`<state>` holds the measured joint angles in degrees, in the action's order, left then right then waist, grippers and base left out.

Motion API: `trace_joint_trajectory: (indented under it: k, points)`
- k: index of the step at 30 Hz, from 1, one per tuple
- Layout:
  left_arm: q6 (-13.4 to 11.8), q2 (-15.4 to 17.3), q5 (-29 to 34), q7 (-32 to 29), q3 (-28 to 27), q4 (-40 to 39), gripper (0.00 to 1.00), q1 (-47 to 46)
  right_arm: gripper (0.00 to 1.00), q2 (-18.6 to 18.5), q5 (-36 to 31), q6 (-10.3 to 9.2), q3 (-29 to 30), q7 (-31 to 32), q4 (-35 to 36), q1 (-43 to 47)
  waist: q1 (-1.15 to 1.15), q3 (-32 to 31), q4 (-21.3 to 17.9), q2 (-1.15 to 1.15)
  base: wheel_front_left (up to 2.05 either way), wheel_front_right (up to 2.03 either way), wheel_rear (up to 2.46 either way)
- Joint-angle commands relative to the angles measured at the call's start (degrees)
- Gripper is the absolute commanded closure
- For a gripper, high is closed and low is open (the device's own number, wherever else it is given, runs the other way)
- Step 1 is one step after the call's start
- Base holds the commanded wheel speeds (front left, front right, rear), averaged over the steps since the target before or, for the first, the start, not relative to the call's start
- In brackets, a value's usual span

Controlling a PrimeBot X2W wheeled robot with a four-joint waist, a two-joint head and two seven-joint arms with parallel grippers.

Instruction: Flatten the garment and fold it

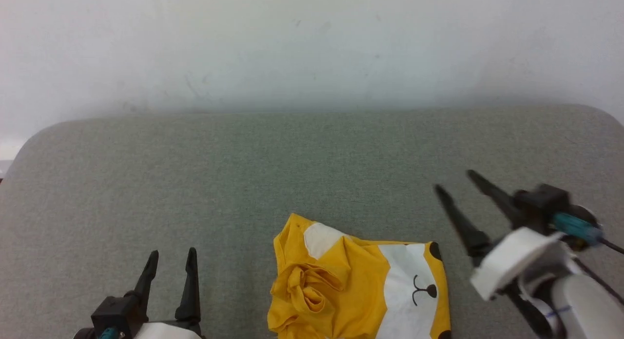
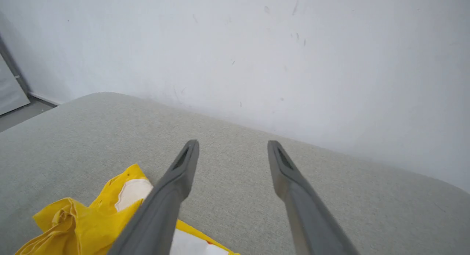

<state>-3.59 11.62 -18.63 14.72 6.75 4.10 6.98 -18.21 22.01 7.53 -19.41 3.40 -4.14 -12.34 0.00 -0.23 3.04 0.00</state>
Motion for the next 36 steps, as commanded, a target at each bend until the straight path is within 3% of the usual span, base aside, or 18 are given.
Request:
trace_joint_trajectory:
  k: [1,5,9,14,20,25,28,33,36]
  points:
    - [-0.2,-0.2,-0.4,0.3,-0.4,-0.3,0.00,0.5,0.00,0.2,-1.2,-0.04,3.2,-0.6,1.6,2.9,0.00,0.0,-0.9,0.00,0.00,0.00,0.00]
    - [-0.2,-0.3,-0.4,0.3,-1.0,-0.6,0.00,0.6,0.00,1.6,-4.5,-0.04,13.2,-0.5,6.9,10.4,0.00,0.0,-1.9,0.00,0.00,0.00,0.00]
    - [-0.2,-0.3,-0.5,0.3,-1.5,-0.8,0.00,1.1,0.00,4.6,-6.4,-0.04,19.3,0.7,11.0,16.8,0.00,-0.2,-2.7,0.00,0.00,0.00,0.00]
    - [-0.4,-0.4,-0.9,0.3,-2.1,-0.8,0.00,1.6,0.00,9.1,-6.6,-0.04,21.9,1.1,13.9,21.1,0.00,0.1,-3.8,0.00,0.00,0.00,0.00]
    - [-0.5,-0.6,-1.2,0.3,-2.5,-0.9,0.00,1.1,0.00,10.0,-3.7,-0.04,23.0,3.4,13.1,20.4,0.00,1.1,-4.1,0.00,0.00,0.00,0.00]
    - [-0.6,-1.3,-1.2,0.3,-3.0,-1.4,0.00,0.4,0.00,7.0,5.2,-0.04,29.9,13.1,6.2,18.3,0.00,1.7,-3.0,0.00,0.00,0.00,0.00]
    - [-0.4,-1.9,-1.1,0.3,-3.1,-1.4,0.00,0.1,0.00,5.2,11.6,-0.04,31.9,23.8,0.2,18.2,0.00,1.8,-1.5,0.00,0.00,0.00,0.00]
    - [0.2,-3.1,-0.7,0.3,-3.1,-1.2,0.00,-0.1,0.00,8.3,25.5,-0.04,35.5,41.3,-8.5,17.2,0.00,1.9,1.0,0.00,0.00,0.00,0.00]
    - [0.5,-3.6,-0.5,0.3,-3.4,-1.0,0.00,-0.4,0.00,11.4,30.5,-0.04,35.5,46.5,-11.2,14.7,0.00,2.2,2.0,0.00,0.00,0.00,0.00]
